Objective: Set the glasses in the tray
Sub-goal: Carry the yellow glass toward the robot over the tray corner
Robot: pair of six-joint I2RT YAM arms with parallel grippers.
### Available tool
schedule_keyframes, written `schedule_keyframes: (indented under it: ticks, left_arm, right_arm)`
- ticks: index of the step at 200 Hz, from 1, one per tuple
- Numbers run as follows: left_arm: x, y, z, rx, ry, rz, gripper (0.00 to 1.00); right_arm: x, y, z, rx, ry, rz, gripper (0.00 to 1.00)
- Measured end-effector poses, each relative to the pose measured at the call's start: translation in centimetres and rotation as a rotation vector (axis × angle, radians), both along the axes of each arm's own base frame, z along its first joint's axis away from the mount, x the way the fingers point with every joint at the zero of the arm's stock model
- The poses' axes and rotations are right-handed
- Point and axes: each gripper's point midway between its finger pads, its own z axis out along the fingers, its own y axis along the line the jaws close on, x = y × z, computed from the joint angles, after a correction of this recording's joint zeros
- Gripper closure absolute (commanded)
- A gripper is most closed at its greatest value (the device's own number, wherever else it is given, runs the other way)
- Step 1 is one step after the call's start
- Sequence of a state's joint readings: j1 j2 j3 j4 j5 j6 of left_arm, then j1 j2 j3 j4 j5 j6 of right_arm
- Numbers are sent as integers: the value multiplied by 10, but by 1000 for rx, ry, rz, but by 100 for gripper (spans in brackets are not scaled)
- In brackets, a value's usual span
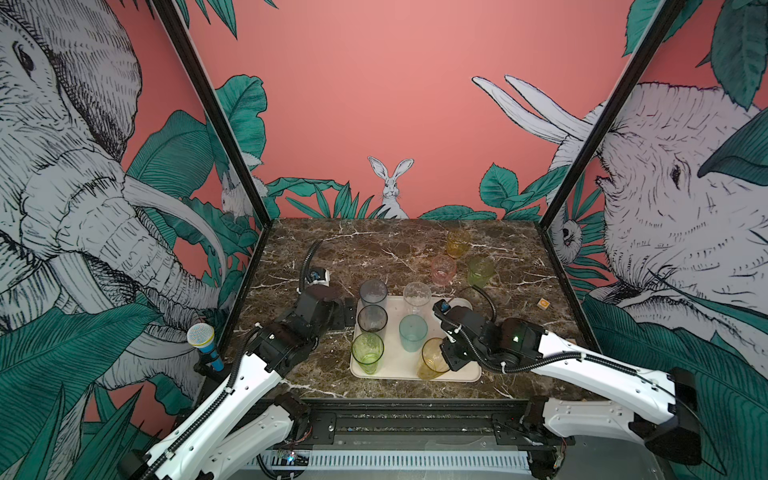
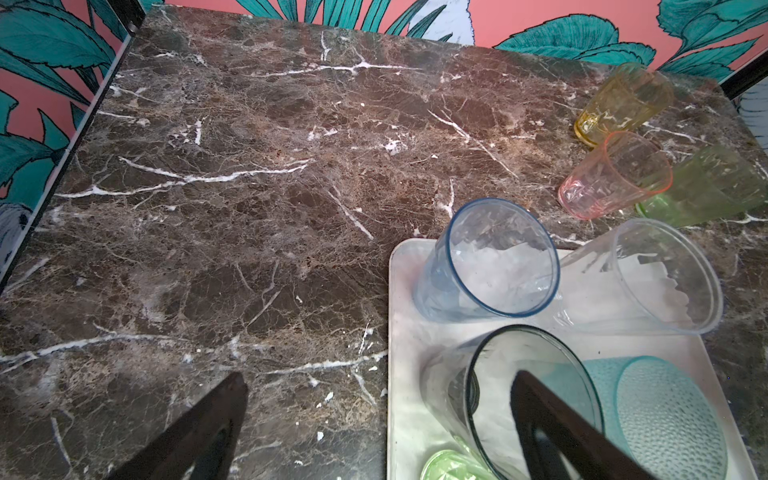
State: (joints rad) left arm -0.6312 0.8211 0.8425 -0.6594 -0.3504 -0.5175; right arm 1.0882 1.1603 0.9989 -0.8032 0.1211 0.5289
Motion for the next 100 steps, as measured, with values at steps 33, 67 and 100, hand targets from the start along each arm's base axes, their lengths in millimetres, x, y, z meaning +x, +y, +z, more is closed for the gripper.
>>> schedule_keyframes:
  ticks: [33,67,100]
  left_arm:
    - [-1,1,-3,0,5,1,1]
    - [-3,2,-2,-7,-1,1,1]
    - [-3,2,-1,-10,-4,2,1]
  right_arm:
    - [0,15,-5,10,0,12,100]
    - [0,24,-11,8,1,20,100]
    - [2,27,-14,3,-4,20,100]
